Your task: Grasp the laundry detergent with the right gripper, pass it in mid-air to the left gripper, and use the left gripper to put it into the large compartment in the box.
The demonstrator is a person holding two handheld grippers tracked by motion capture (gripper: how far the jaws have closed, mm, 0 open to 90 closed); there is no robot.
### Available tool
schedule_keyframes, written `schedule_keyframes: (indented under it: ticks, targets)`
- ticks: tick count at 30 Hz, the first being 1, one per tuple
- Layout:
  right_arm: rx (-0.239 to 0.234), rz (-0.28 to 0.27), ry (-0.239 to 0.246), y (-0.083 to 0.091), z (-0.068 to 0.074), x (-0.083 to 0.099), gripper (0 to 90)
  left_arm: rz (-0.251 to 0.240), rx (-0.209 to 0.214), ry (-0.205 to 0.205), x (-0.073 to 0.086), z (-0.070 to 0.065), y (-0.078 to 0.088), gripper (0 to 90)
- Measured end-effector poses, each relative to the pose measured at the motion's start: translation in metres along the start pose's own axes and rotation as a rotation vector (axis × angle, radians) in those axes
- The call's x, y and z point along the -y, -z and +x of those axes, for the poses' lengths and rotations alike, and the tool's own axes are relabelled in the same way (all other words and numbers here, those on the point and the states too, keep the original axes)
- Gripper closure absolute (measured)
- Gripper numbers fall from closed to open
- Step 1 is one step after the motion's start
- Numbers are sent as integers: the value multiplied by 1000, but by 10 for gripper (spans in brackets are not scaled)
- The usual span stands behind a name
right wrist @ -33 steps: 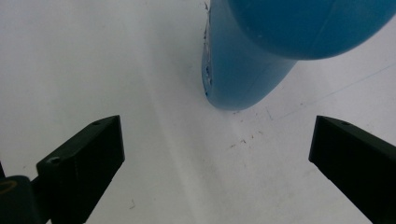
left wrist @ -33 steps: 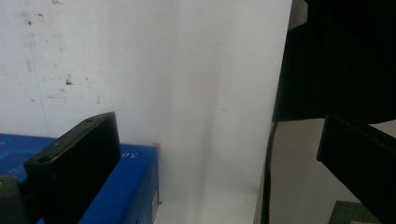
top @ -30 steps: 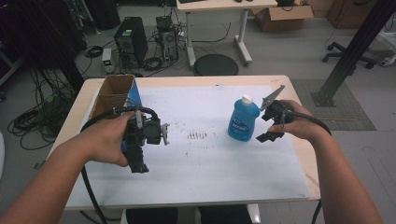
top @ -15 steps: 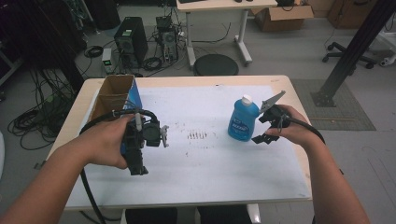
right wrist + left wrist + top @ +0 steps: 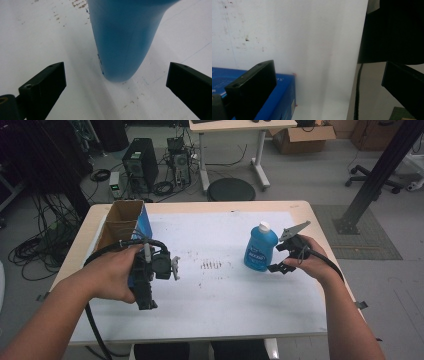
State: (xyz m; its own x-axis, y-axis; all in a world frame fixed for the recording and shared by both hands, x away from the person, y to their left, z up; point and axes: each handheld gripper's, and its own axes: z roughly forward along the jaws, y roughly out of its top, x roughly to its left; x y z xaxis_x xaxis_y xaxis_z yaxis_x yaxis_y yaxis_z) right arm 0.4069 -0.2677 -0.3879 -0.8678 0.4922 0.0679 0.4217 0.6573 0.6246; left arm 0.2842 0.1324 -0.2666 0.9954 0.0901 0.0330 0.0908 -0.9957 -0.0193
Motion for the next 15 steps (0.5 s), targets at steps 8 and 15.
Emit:
schedule_keyframes:
  ticks: [8, 15]
  targets:
    - [11, -59, 0, -4, 0, 1, 27, -2, -4, 6, 2, -4, 2, 2]
    - [8, -100, -3, -6, -2, 4, 25, 0, -1, 7, 1, -6, 2, 2]
